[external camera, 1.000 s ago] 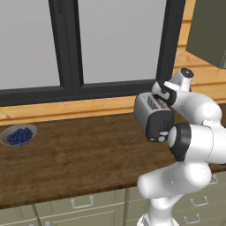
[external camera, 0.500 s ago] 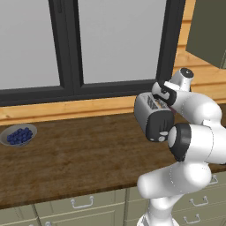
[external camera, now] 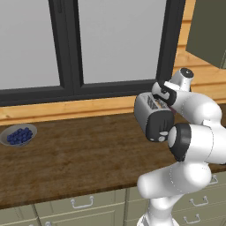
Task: Start the toaster. Once the lever pops up, take the bread to the plate on the dining counter.
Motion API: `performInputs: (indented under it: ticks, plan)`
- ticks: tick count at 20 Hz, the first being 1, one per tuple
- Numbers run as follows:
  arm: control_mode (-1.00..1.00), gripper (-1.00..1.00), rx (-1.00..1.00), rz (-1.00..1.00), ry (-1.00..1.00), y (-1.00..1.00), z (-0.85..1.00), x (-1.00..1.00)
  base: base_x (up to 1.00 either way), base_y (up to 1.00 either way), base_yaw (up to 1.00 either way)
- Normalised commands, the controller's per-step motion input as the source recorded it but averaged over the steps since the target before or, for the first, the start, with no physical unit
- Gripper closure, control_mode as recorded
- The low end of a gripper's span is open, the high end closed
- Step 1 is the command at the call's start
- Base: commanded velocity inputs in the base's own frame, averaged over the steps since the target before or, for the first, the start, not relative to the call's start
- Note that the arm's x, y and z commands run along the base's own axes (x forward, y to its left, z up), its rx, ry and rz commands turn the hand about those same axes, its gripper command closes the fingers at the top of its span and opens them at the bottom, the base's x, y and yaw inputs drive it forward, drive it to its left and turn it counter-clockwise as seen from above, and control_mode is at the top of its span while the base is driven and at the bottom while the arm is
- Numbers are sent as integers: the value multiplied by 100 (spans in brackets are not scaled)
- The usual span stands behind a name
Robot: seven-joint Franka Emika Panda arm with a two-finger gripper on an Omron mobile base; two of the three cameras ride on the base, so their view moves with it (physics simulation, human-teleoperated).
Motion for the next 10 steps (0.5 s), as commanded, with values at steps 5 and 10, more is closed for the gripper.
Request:
performInputs:
  ticks: [5,10]
  plan:
    - [-100,-100,0,0,0,0,0,0,0,0,0]
    - [-100,-100,0,0,0,0,0,0,0,0,0]
